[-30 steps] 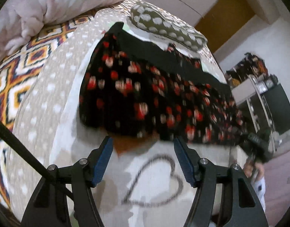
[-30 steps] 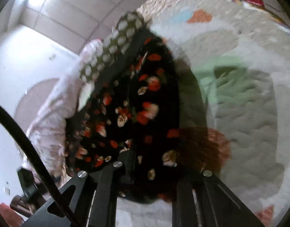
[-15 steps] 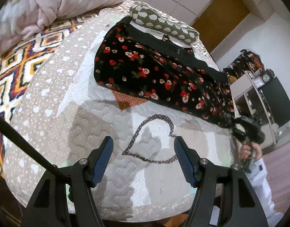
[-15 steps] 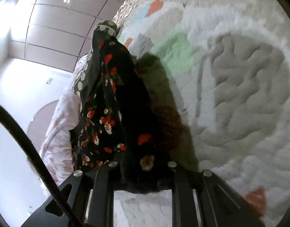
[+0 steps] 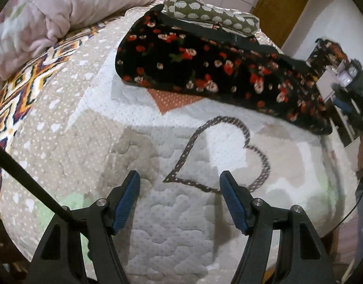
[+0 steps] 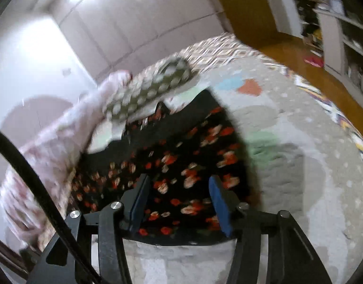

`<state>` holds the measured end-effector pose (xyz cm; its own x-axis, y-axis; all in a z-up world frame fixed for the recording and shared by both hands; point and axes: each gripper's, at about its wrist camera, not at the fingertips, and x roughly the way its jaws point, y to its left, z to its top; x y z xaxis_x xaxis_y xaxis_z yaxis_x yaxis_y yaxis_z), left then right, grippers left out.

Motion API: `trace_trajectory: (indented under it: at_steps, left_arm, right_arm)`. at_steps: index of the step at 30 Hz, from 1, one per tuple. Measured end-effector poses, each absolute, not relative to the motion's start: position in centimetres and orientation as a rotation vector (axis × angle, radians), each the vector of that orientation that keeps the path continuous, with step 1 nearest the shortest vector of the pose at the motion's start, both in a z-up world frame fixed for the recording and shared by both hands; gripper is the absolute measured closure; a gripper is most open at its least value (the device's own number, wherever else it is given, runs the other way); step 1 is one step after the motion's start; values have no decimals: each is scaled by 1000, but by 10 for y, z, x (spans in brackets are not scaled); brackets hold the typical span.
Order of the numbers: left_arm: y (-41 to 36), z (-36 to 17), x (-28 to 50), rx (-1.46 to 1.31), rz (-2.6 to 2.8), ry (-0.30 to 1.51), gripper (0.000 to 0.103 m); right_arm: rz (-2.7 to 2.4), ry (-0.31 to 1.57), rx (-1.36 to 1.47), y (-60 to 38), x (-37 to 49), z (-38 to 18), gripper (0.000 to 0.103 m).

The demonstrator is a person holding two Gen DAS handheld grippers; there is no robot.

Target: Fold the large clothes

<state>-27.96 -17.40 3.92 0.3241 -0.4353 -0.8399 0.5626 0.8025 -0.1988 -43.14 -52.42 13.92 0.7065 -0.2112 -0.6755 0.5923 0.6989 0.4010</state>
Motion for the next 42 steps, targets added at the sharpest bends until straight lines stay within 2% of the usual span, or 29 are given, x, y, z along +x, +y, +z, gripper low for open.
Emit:
trace_trajectory:
  at_steps: [2, 5, 9, 14, 20, 26, 27, 28, 29, 31, 37, 42]
  left_arm:
    - [-176, 36, -283, 172, -651, 1032, 32]
    - [-180, 34, -287, 183, -662, 1018, 23]
    - [-185, 30, -290, 196, -655, 1005, 16]
    - [-186, 28, -295, 197, -641, 981, 14]
    - [-169, 54, -309, 140, -673, 953, 14]
    - [-141, 77, -309, 123, -631, 887, 14]
    - [-136, 79, -308, 116, -622, 887, 14]
    - [-128, 80, -306, 104, -608, 885, 14]
    - [-121, 82, -304, 93, -596, 884, 14]
    - [-107, 82, -301, 80, -572, 884, 14]
    - [-66, 81, -289, 34, -490, 895, 14]
    - [-45, 75, -281, 2, -443, 911, 14]
  right_arm:
    - [-471, 705, 626, -516, -404, 129, 47]
    - [-488, 748, 575, -507, -376, 109, 47]
    - [-514, 825, 560, -508, -355, 82, 47]
    - [-524, 851, 550, -509, -351, 64, 45]
    - [-549, 968, 439, -496, -334, 75, 40]
    - [-446, 850, 360, -441, -303, 126, 40]
    - [-419, 846, 322, -426, -293, 130, 41]
    - [-387, 846, 273, -409, -281, 132, 50]
    - [-345, 858, 222, -391, -266, 133, 66]
    - [-263, 889, 179, -360, -238, 128, 78]
    - [-169, 922, 168, -307, -169, 104, 78]
    - [-164, 1011, 200, -288, -134, 62, 75]
